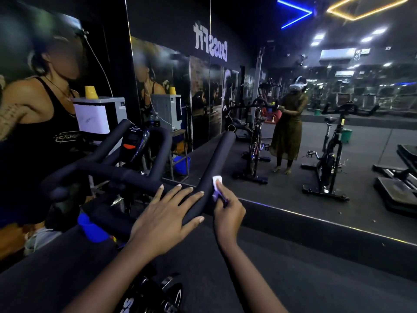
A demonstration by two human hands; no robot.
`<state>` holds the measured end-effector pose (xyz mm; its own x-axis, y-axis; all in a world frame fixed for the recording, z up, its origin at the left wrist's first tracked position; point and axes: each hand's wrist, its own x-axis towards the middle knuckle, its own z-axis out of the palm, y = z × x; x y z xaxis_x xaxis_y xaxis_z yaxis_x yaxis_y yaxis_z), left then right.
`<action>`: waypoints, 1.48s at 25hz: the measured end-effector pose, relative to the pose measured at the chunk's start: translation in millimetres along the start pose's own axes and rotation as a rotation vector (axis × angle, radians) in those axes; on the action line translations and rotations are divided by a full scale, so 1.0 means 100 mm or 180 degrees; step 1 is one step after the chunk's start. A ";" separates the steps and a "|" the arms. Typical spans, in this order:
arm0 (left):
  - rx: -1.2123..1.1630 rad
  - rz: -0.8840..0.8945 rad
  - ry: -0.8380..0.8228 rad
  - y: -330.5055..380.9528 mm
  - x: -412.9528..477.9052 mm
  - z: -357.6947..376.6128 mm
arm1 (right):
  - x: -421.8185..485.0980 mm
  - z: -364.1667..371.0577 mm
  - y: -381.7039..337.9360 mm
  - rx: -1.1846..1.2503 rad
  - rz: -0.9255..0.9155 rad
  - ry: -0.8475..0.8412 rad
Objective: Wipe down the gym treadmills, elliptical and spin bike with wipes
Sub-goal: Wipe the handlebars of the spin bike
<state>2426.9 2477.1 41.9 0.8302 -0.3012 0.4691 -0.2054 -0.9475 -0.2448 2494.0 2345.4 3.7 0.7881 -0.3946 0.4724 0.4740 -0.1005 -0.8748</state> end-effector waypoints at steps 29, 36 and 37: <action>-0.0379 -0.0792 0.0633 -0.38 -0.50 -0.02 | 0.56 1.03 -0.71 -0.2223 -0.3146 -0.3858; -0.0377 -0.0738 0.0585 -0.40 -0.49 -0.01 | 0.69 0.25 -0.56 -0.1494 -0.3667 -0.3991; -0.0398 -0.0729 0.0554 -0.40 -0.50 -0.01 | 0.75 0.19 -0.58 -0.1587 -0.3684 -0.4120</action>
<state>2393.3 2530.3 28.9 0.7633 -0.0820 0.6408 -0.0945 -0.9954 -0.0148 2533.0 2338.9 91.6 0.0695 0.9287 0.3644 0.9896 -0.1102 0.0920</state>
